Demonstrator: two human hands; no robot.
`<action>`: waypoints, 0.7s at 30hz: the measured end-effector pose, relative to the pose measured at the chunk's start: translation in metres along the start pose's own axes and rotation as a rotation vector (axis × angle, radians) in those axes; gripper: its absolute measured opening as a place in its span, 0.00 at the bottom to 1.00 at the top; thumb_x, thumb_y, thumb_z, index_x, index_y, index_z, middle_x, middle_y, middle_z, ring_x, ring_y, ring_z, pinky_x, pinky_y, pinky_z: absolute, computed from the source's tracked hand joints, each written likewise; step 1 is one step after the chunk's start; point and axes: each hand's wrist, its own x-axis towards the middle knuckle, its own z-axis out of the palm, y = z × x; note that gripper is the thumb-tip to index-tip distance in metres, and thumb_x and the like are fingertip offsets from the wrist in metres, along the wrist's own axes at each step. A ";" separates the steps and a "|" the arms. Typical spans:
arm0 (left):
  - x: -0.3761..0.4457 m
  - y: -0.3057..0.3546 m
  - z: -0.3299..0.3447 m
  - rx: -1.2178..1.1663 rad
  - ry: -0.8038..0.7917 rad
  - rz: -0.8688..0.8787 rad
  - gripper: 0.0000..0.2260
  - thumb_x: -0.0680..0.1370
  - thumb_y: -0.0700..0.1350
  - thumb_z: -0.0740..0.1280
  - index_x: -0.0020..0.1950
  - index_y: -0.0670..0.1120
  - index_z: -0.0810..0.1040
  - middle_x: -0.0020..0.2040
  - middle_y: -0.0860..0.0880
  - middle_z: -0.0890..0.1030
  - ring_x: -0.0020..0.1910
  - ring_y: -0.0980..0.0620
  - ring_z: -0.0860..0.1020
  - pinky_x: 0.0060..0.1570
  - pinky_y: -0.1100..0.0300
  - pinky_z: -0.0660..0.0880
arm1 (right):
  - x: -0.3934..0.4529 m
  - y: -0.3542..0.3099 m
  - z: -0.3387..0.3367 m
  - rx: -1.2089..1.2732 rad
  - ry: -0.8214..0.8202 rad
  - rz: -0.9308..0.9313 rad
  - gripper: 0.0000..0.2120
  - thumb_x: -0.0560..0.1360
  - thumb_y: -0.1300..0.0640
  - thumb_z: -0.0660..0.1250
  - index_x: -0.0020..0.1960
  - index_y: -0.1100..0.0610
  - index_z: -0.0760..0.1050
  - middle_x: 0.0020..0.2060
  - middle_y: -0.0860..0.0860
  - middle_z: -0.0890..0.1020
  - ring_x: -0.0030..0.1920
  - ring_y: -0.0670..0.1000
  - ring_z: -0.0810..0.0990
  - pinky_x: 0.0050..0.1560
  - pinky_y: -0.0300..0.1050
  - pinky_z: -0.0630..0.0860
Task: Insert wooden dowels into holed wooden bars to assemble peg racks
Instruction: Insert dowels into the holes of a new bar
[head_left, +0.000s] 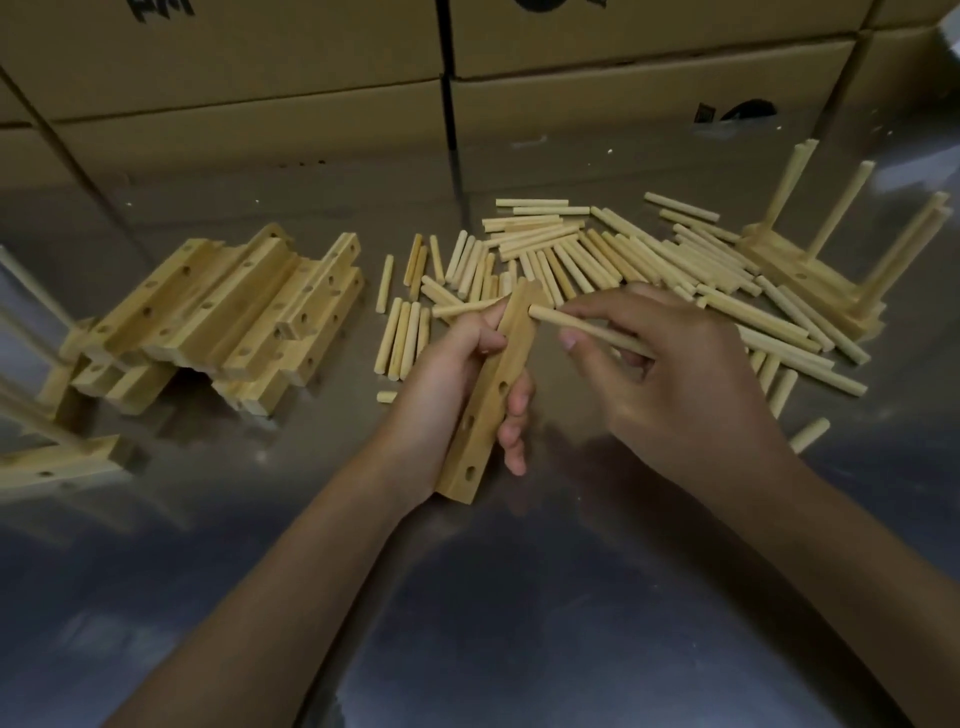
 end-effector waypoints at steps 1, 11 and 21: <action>0.007 0.003 0.001 0.038 0.086 -0.042 0.19 0.82 0.42 0.49 0.62 0.50 0.78 0.27 0.43 0.72 0.20 0.49 0.72 0.20 0.61 0.73 | 0.000 0.000 -0.001 -0.012 -0.004 -0.009 0.09 0.77 0.56 0.68 0.57 0.51 0.82 0.43 0.42 0.78 0.39 0.41 0.74 0.40 0.36 0.68; -0.005 -0.010 -0.005 0.098 0.106 0.121 0.15 0.83 0.49 0.61 0.70 0.54 0.76 0.39 0.43 0.77 0.27 0.51 0.70 0.23 0.60 0.70 | 0.000 -0.002 -0.007 -0.177 -0.074 -0.060 0.12 0.77 0.53 0.64 0.57 0.49 0.82 0.42 0.50 0.80 0.36 0.49 0.75 0.38 0.50 0.76; -0.008 -0.011 -0.004 0.181 0.081 0.140 0.14 0.83 0.51 0.62 0.68 0.57 0.78 0.36 0.45 0.75 0.27 0.53 0.69 0.24 0.60 0.69 | -0.008 -0.003 0.008 0.128 0.037 0.018 0.07 0.77 0.60 0.67 0.46 0.52 0.83 0.36 0.50 0.83 0.39 0.50 0.81 0.40 0.54 0.77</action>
